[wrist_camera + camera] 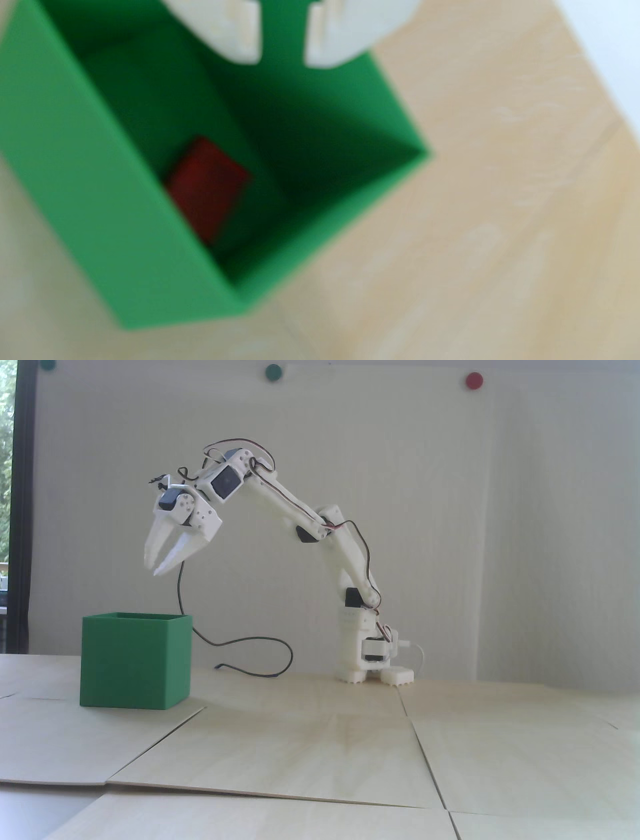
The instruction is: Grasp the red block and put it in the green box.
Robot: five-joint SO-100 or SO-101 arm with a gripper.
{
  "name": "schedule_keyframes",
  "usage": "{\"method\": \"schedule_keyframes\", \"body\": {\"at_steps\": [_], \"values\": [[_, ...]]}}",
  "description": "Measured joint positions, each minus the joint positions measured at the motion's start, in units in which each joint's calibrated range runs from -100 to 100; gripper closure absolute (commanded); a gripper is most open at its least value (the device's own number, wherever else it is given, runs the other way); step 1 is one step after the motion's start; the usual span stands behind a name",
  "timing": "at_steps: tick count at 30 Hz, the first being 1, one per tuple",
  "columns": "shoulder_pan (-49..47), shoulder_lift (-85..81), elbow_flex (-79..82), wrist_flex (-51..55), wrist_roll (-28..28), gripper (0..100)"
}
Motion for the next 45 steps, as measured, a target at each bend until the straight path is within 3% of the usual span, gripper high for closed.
{"method": "schedule_keyframes", "body": {"at_steps": [8, 13, 19, 22, 25, 30, 34, 38, 39, 43, 45], "values": [[-4.5, -3.5, 0.7, 21.1, 2.0, 98], [-6.9, -12.6, 11.1, 22.7, 3.1, 98], [-12.8, -25.9, 35.6, 22.9, 5.7, 98], [-16.3, -31.6, 50.6, 22.9, 2.6, 98], [-17.2, -34.5, 60.8, 22.9, -4.2, 98], [-17.2, -36.2, 64.5, 22.9, -14.3, 98], [-18.0, -36.9, 65.4, 22.9, -15.6, 98], [-22.1, -36.9, 65.5, 22.2, -8.5, 98], [-23.8, -36.9, 65.7, 20.6, -2.5, 98], [-25.1, -38.5, 66.5, 16.1, 10.3, 98], [-25.0, -40.8, 68.4, 13.1, 19.9, 98]]}}
